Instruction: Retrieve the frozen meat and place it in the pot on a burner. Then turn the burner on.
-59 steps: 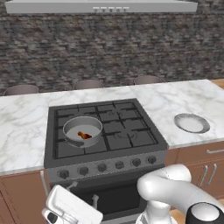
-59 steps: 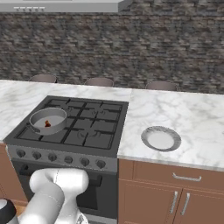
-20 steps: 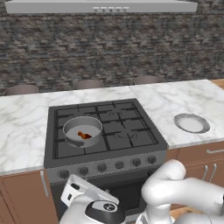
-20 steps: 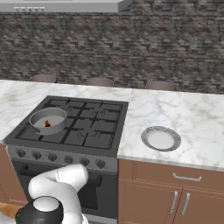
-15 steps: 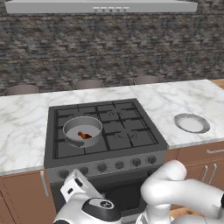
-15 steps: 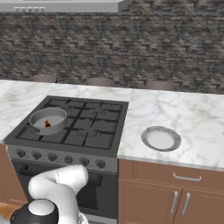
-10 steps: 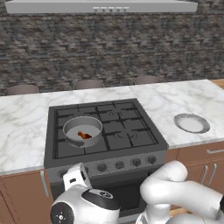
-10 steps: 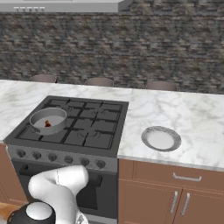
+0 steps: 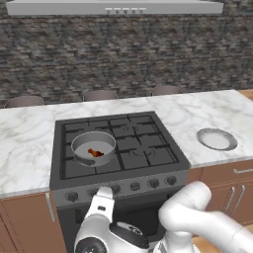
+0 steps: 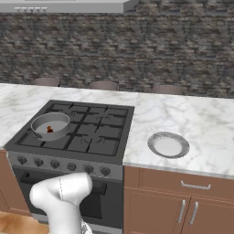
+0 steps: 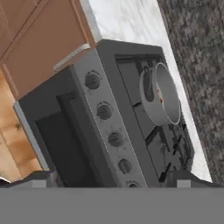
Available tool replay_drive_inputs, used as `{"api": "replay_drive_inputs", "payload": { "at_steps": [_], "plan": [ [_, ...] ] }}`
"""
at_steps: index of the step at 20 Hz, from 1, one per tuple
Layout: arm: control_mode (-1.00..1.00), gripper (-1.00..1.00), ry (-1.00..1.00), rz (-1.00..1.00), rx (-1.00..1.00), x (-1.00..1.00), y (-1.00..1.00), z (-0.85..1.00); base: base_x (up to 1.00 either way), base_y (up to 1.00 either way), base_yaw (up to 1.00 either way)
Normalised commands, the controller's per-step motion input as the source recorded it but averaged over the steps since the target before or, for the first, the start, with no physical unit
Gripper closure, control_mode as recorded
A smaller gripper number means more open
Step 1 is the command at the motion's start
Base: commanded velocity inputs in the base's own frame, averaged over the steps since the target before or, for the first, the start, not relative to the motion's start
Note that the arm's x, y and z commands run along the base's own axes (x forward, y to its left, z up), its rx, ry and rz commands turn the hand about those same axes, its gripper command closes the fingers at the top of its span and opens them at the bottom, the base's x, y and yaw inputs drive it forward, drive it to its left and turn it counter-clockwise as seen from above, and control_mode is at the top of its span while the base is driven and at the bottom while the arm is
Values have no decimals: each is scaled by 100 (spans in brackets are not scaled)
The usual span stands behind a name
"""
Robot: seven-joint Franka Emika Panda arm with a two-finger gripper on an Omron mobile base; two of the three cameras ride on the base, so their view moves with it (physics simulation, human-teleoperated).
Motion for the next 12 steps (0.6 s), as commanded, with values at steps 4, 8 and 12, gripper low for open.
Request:
{"api": "replay_drive_inputs", "payload": {
  "at_steps": [4,8,12],
  "plan": [
    [-100,-100,-14,-44,40,-16,-36,-19,0,0,0],
    [-100,-100,-23,-29,29,0,-33,0,0,0,0],
    [-100,-100,-16,-23,22,2,-22,0,0,0,0]
  ]
}}
